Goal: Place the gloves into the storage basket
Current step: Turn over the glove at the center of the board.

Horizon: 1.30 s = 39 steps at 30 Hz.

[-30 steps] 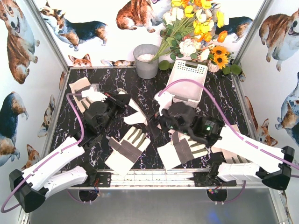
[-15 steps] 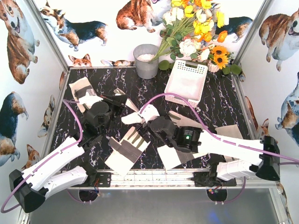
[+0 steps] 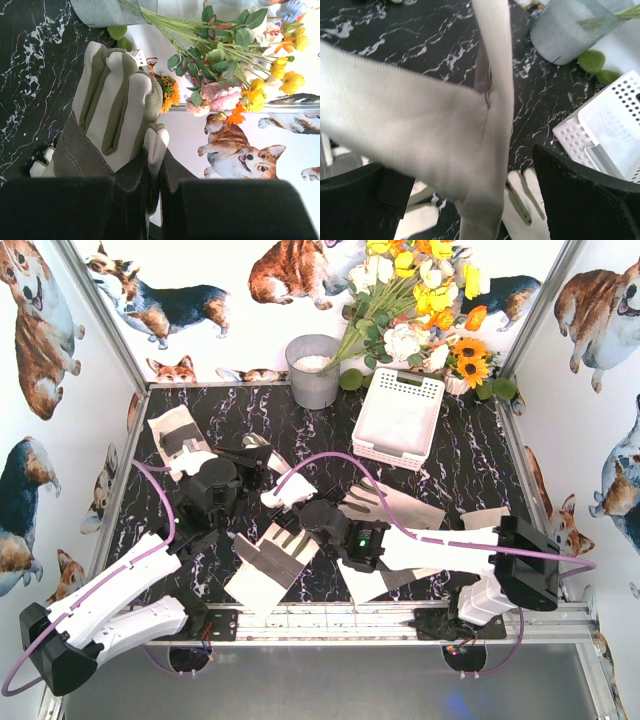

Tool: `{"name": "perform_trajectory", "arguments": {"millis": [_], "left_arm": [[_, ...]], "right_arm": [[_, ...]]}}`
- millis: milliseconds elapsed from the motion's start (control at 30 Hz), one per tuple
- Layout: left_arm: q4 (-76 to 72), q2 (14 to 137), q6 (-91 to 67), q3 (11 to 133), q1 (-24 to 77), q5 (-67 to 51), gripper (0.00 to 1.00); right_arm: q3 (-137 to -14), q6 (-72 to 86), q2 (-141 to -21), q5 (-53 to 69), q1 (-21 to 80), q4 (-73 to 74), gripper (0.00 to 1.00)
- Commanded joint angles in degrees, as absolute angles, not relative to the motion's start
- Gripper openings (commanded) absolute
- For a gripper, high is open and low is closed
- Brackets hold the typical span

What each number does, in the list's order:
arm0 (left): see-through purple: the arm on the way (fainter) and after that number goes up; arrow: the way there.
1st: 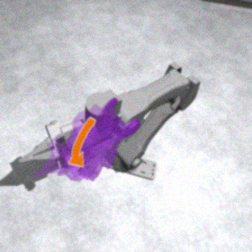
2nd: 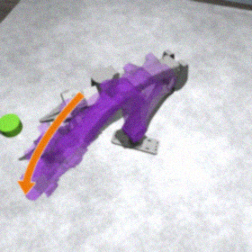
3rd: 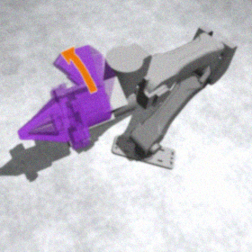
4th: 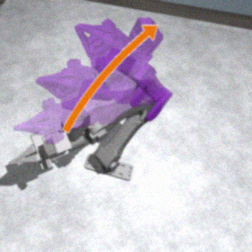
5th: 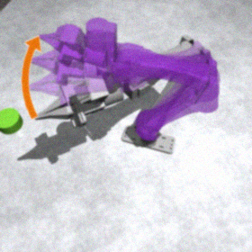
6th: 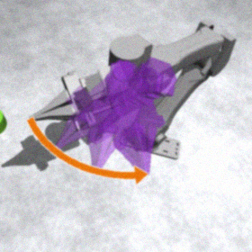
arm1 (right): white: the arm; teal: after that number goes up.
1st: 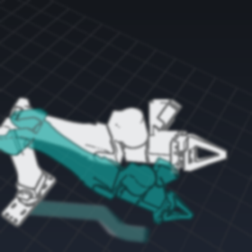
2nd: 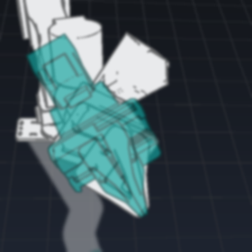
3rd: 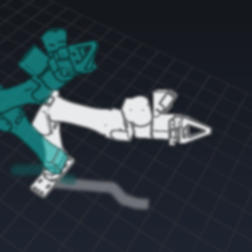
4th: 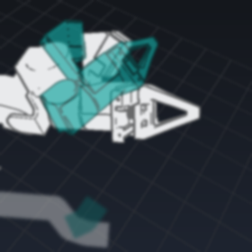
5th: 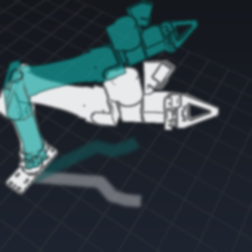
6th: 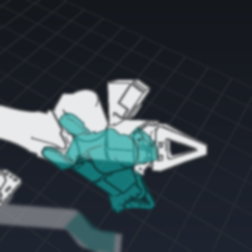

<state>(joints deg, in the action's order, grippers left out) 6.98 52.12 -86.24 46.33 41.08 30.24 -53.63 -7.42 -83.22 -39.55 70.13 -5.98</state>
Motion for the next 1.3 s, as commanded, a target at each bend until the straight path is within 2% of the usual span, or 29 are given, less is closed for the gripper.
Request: {"name": "perform_trajectory", "arguments": {"millis": [0,100,267,433,567,633,667,800,833,867,900,933,967,1033,1133,1267], "left_arm": [[7.4,52.4,-89.3,47.6,41.4,30.9,0.00],[8.0,52.3,-89.3,47.8,41.4,31.1,0.00],[8.4,52.3,-89.5,47.6,41.4,31.4,0.00],[10.6,52.0,-88.7,47.9,41.4,33.5,0.00],[13.0,52.3,-86.8,48.8,41.4,34.8,0.00],[13.4,53.0,-85.6,49.4,41.4,35.0,0.00],[13.4,53.3,-84.7,49.8,41.4,35.0,0.00],[14.1,55.8,-76.7,53.1,40.6,33.7,0.00],[14.6,56.6,-74.1,54.3,40.0,32.7,0.06],[15.2,57.4,-71.6,55.6,39.3,31.4,0.18],[15.8,58.1,-68.8,56.7,38.4,29.6,0.39],[16.6,58.6,-66.5,57.9,37.2,27.8,0.54],[17.4,59.0,-64.1,58.9,36.0,26.1,0.66],[17.9,59.2,-59.2,60.0,33.1,22.0,0.82],[17.3,58.3,-51.8,60.8,26.8,14.4,0.98],[19.5,57.9,-42.6,62.7,17.2,4.8,1.00]], "right_arm": [[-53.5,-13.3,-84.2,-46.2,70.6,-22.4,0.95],[-53.6,-14.2,-84.2,-46.8,70.7,-24.1,0.92],[-54.1,-13.9,-82.8,-43.7,70.7,-21.7,0.73],[-53.4,-10.0,-79.7,-42.7,70.7,-17.3,0.44],[-52.2,-3.3,-75.9,-40.8,70.6,-11.8,0.15],[-52.0,1.0,-74.0,-38.9,70.5,-8.4,0.04],[-51.9,3.2,-73.3,-37.3,70.4,-6.7,0.01],[-52.2,15.3,-70.6,-29.4,68.2,-0.1,0.00],[-52.2,18.7,-70.1,-27.4,67.2,1.2,0.00],[-52.0,22.5,-69.5,-26.0,66.2,2.3,0.00],[-51.7,25.7,-69.0,-24.8,65.0,3.1,0.00],[-51.3,28.9,-68.3,-23.6,63.9,3.6,0.00],[-50.8,31.5,-67.6,-22.5,62.6,3.8,0.00],[-50.3,35.7,-66.6,-21.8,60.5,4.7,0.00],[-50.4,40.5,-66.0,-21.1,56.9,6.5,0.00],[-49.5,49.1,-66.2,-19.5,52.1,7.9,0.00]]}}
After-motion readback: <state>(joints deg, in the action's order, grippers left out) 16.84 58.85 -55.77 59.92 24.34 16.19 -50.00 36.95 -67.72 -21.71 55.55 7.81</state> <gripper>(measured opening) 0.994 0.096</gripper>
